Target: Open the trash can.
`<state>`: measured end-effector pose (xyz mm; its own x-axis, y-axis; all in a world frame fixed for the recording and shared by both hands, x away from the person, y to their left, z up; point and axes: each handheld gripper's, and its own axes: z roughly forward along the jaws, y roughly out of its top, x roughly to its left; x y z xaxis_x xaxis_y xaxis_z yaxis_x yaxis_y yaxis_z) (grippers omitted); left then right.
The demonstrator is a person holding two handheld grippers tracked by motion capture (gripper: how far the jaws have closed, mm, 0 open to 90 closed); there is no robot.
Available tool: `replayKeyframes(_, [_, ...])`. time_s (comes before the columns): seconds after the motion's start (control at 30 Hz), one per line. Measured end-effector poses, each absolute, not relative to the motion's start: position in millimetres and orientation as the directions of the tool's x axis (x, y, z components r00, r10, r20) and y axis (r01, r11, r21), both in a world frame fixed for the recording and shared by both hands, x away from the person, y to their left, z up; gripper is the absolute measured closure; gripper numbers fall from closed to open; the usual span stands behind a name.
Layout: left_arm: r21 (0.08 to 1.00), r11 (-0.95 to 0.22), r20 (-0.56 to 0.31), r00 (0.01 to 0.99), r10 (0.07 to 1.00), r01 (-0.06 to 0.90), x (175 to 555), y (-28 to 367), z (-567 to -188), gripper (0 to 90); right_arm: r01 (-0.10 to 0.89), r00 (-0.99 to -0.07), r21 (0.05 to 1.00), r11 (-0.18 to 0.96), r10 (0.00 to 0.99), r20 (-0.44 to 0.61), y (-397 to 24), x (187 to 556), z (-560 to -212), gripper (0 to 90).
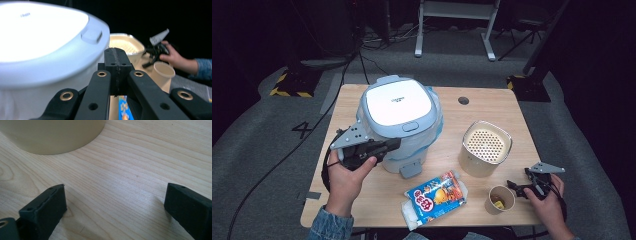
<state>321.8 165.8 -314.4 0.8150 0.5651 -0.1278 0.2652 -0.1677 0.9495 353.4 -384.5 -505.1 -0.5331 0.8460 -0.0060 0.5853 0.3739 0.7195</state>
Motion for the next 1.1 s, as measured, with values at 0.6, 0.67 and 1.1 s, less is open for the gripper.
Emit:
replayKeyframes(0.6, [0.926,-0.253,-0.064,0.778,0.624,0.279,353,135,-296,90.0,0.585,-0.534,0.719,0.375,0.846,-0.007,-385,353,-505,4.1])
replayKeyframes(0.67, [0.921,-0.265,-0.059,0.775,0.629,0.285,353,134,-294,90.0,0.585,-0.534,0.719,0.376,0.846,-0.007,-385,353,-505,4.1])
replayKeyframes(1.1, [0.875,-0.383,0.015,0.773,0.634,0.296,350,126,-284,90.0,0.585,-0.534,0.719,0.375,0.846,-0.007,-385,353,-505,4.1])
